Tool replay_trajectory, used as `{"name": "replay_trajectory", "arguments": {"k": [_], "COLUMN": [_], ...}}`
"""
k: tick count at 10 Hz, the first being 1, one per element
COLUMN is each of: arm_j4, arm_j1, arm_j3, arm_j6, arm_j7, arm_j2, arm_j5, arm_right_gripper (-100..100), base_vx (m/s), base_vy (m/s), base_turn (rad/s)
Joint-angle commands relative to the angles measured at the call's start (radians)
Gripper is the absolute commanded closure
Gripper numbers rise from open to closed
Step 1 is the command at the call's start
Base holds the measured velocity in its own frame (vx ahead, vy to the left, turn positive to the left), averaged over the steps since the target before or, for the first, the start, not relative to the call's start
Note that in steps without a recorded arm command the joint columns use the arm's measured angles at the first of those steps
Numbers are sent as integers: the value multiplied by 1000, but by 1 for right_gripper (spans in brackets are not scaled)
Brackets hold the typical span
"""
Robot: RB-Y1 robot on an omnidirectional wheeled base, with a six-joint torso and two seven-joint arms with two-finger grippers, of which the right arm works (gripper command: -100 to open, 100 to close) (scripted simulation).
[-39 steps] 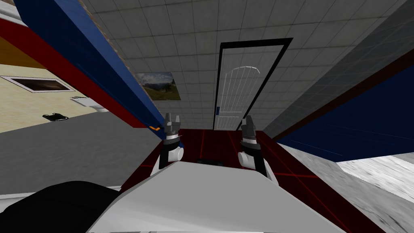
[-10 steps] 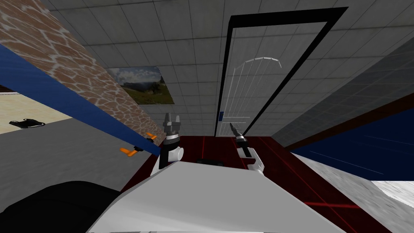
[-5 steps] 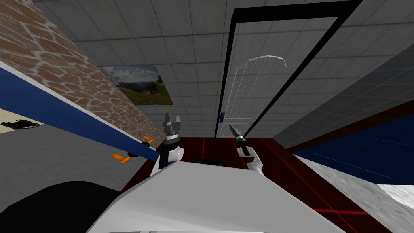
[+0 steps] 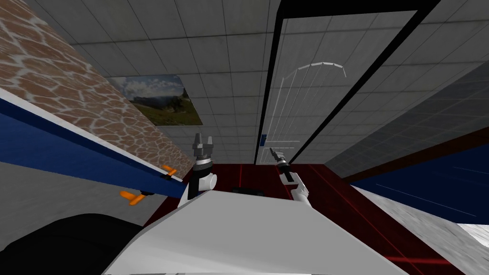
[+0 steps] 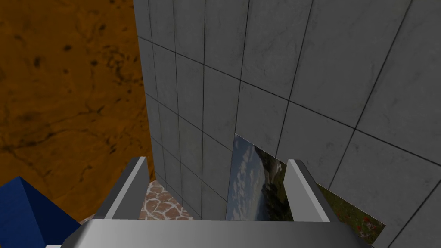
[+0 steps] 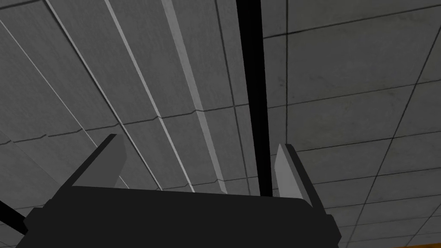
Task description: Pull the door open
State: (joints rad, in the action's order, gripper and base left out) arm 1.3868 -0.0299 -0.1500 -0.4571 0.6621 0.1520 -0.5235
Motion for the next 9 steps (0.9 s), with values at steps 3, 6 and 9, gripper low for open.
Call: {"name": "replay_trajectory", "arguments": {"k": [3, 6, 9], "arm_j4": [-89, -160, -222], "arm_j1": [40, 74, 104], "arm_j3": [-20, -36, -49], "arm_j6": [0, 3, 5], "arm_j7": [48, 86, 119], "arm_j2": [8, 14, 19], "arm_j5": [-45, -83, -117], "arm_right_gripper": [-100, -100, -100], "base_vx": [116, 135, 129], "base_vy": [24, 31, 19], "base_turn": [-9, -8, -7]}}
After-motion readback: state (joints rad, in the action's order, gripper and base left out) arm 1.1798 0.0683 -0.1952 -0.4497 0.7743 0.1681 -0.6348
